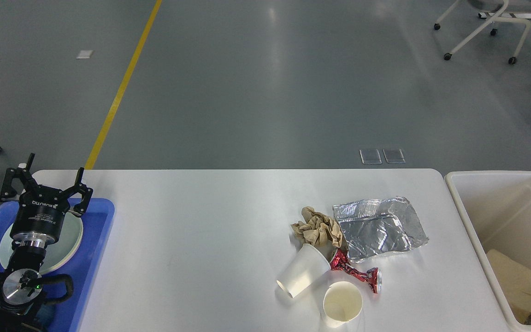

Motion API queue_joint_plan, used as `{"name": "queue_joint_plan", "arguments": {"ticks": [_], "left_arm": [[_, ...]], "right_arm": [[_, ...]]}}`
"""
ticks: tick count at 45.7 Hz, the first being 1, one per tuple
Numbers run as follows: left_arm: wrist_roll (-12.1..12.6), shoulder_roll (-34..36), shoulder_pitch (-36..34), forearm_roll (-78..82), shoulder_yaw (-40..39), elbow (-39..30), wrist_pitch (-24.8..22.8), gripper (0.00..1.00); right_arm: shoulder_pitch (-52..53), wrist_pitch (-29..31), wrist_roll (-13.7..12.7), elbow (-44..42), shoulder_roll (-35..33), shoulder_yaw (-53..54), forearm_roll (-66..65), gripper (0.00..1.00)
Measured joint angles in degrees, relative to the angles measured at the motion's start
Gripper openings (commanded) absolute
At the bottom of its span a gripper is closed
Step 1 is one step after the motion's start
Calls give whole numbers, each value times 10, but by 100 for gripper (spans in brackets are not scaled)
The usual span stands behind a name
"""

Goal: Tidy desktop
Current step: 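Drop the crumpled paper into the bin with the right gripper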

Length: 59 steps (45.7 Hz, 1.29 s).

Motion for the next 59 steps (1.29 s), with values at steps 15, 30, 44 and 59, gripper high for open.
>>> {"name": "queue_joint_plan", "arguments": {"ticks": [15,30,44,59], "left_arm": [[0,0,0,0,0,0,0,97],[0,0,0,0,0,0,0,97],[0,0,0,0,0,0,0,97],[0,0,0,0,0,0,0,97]], "right_arm": [[-310,-106,0,-246,101,208,2,0],[-413,-119,4,-366,171,269,2,0],[-414,-122,4,-365,179,270,2,24],[-408,-128,3,-363,178,267,2,100]]}}
